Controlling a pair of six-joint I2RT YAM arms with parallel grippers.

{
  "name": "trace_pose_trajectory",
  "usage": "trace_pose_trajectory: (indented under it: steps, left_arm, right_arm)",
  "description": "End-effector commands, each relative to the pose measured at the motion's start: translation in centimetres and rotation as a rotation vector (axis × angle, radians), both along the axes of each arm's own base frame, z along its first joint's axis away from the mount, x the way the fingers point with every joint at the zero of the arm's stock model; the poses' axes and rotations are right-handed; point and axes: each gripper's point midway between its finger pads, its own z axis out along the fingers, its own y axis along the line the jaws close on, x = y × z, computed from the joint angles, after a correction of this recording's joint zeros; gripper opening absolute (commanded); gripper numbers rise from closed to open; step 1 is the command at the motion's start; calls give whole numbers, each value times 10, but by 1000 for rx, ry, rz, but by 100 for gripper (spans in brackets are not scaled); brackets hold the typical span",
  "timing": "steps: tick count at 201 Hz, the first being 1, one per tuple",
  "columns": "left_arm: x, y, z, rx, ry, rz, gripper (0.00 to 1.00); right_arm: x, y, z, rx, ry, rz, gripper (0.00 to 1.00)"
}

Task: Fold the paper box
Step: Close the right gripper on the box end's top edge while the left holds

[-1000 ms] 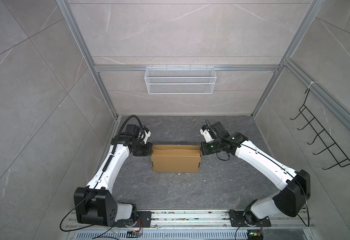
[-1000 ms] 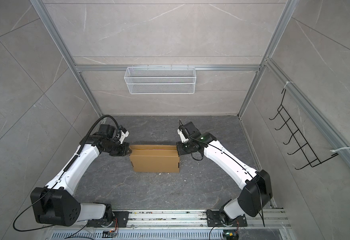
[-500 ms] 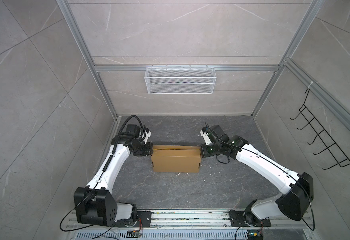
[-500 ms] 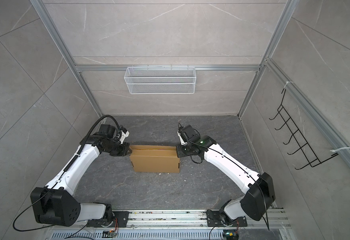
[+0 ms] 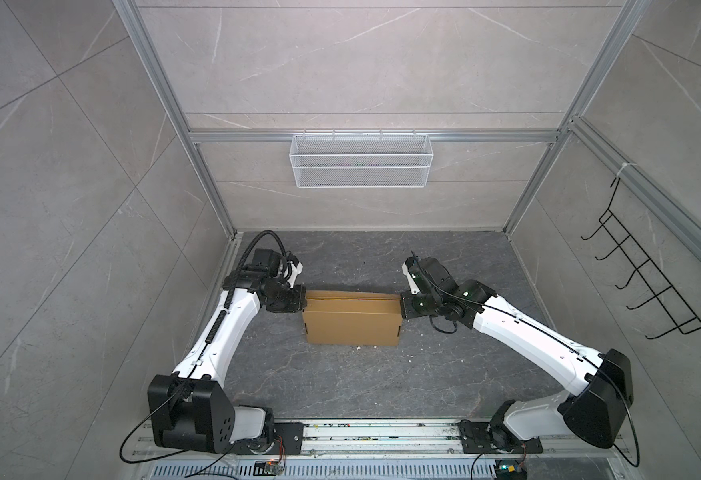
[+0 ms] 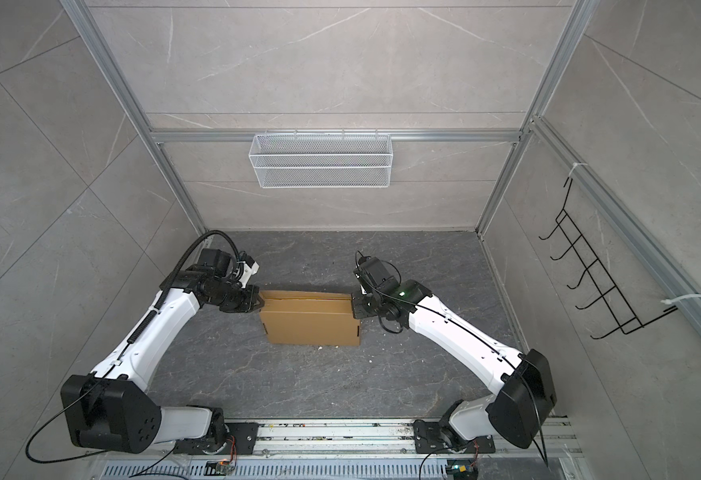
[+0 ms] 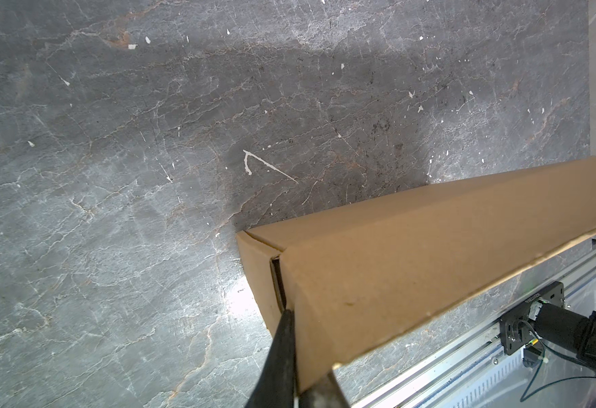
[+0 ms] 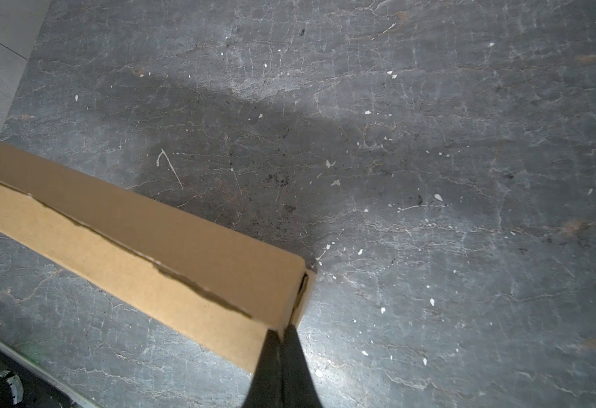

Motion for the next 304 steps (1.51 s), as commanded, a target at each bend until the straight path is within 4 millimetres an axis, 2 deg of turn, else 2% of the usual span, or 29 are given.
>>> trace_pose_trajectory:
  steps: [1,39,74,125,175,219,259,304]
  left_arm:
    - [-28,3,-25,41,146,-9,10]
    - [-25,1,-9,24,108,-6,20]
    - [-30,1,4,19,90,-9,34]
    - [-30,10,16,69,56,0,37]
    - [-25,5,40,31,6,3,28]
    - [-29,3,28,38,47,-20,19]
    - [-27,0,26,28,52,-27,7]
    - [-37,1,16,48,72,-27,0]
  right_arm:
    - [-15,-7,-19,-57,66,5,0]
    - [-12,-6,-17,-67,59,11,0]
    - [-12,-6,-19,-67,62,11,0]
    - [-12,-5,-19,-69,60,16,0]
    - [-11,-4,-17,-67,54,17,0]
    - [-11,-5,-18,-70,55,16,0]
    - [-11,-5,-17,-71,54,13,0]
    - [-12,-6,-16,-68,46,6,0]
